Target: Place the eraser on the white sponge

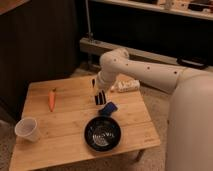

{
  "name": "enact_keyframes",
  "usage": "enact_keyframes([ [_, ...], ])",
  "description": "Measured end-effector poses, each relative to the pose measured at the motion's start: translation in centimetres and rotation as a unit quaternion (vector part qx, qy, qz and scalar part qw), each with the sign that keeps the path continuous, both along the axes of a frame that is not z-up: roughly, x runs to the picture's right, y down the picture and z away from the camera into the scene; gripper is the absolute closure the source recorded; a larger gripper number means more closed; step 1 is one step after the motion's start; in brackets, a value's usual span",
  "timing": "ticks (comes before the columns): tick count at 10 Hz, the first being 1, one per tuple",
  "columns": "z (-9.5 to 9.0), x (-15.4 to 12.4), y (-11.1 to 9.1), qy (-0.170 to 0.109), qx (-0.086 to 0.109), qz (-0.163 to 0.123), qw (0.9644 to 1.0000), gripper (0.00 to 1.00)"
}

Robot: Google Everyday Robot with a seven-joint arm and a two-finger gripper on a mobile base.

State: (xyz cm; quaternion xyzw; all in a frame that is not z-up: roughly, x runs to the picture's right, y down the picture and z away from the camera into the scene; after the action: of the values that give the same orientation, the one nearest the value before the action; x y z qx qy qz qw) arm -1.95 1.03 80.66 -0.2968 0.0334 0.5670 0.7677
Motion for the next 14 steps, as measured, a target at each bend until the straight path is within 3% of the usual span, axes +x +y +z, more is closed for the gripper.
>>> enact_keyframes([
  [4, 0.7, 3.1, 1.8, -0.007, 0.001, 0.018, 0.9998, 1.00],
  [8, 0.1, 3.1, 2.5, -0.011, 0.009, 0.006, 0.9999, 1.00],
  [10, 0.4, 3.2, 3.5, -0.005, 0.006, -0.003, 1.0000, 1.00],
  [14, 1.5, 3.4, 5.3, 0.036, 0.001, -0.034, 0.9988, 1.00],
])
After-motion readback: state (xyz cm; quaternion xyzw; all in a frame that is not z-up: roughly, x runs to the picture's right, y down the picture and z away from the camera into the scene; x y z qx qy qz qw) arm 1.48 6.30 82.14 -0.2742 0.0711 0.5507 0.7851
